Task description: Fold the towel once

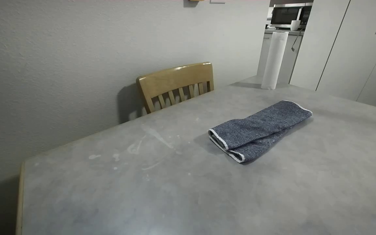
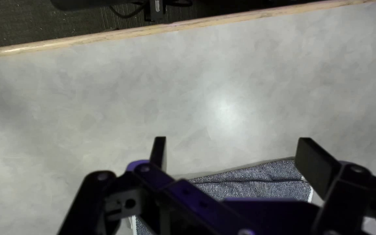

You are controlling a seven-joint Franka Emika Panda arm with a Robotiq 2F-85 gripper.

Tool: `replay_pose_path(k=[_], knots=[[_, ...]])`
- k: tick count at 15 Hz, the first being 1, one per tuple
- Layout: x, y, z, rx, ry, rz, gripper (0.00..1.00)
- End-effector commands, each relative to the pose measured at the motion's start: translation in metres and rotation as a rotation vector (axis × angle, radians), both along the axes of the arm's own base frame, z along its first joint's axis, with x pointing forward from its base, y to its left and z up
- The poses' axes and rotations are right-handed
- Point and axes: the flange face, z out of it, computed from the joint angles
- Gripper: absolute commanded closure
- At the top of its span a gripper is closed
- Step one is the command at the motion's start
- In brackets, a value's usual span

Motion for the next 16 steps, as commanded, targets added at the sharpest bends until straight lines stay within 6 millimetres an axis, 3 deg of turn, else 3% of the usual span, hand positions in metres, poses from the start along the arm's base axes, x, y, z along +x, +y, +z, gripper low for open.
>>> replay_pose_path(k=[1,4,7,10,15,16], knots=[[0.0,0.0,0.001,0.0,0.001,0.0,0.0],[0.0,0.0,0.001,0.0,0.001,0.0,0.0],[-0.015,-0.015,0.023,-0.07,-0.026,-0.098,0.0],[-0.018,-0.037,0.019,-0.094,0.002,-0.142,0.0],[0.014,-0.061,-0.002,-0.129,0.038,-0.059,0.0],[-0.008,-0.047,0.01,-0.108,-0.003,-0.104,0.0]])
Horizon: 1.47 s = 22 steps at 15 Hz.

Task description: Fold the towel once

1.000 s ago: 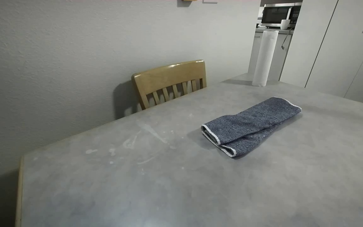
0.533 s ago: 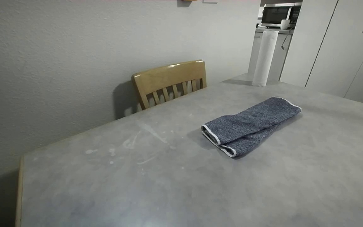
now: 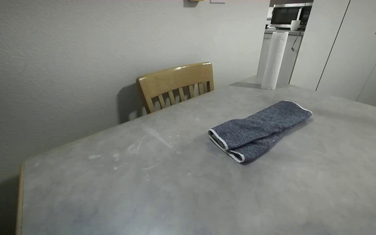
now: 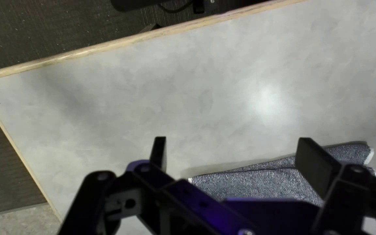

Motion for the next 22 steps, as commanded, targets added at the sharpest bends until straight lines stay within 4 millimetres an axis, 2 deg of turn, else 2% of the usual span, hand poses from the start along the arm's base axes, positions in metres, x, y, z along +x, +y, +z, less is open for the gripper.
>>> replay_pose_path(k=[1,7,9,10,13,17,18,20,22], knots=[[0.006,-0.002,-0.004,-0.002,0.012,0.011,0.0],[0.026,-0.005,-0.016,-0.011,0.027,0.005,0.0],[0.052,0.002,-0.018,-0.044,-0.003,-0.027,0.0],[0.072,0.011,-0.017,-0.067,-0.022,-0.019,0.0],[0.132,0.048,-0.02,-0.128,-0.081,0.045,0.0],[0.208,0.098,-0.035,-0.155,-0.099,0.173,0.0],[0.169,0.089,-0.022,-0.161,-0.112,0.126,0.0],[0.197,0.103,-0.032,-0.16,-0.096,0.163,0.0],[0.207,0.103,-0.037,-0.16,-0.086,0.167,0.0]])
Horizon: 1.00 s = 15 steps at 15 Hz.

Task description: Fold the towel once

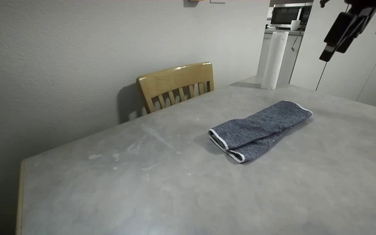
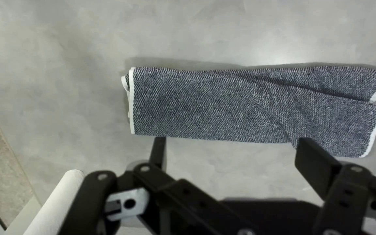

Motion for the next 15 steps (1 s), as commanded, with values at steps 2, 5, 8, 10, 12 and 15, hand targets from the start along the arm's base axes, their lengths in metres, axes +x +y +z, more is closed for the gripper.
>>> replay_pose_path(k=[2,5,8,10,12,15], knots=[[0.005,0.0,-0.007,0.014,0.02,-0.021,0.0],[0.034,0.014,-0.022,0.043,0.053,-0.011,0.0],[0.08,0.045,-0.044,0.068,0.095,0.011,0.0],[0.109,0.068,-0.058,0.072,0.127,0.047,0.0],[0.091,0.067,-0.05,0.06,0.101,0.058,0.0],[0.102,0.076,-0.06,0.061,0.11,0.067,0.0]])
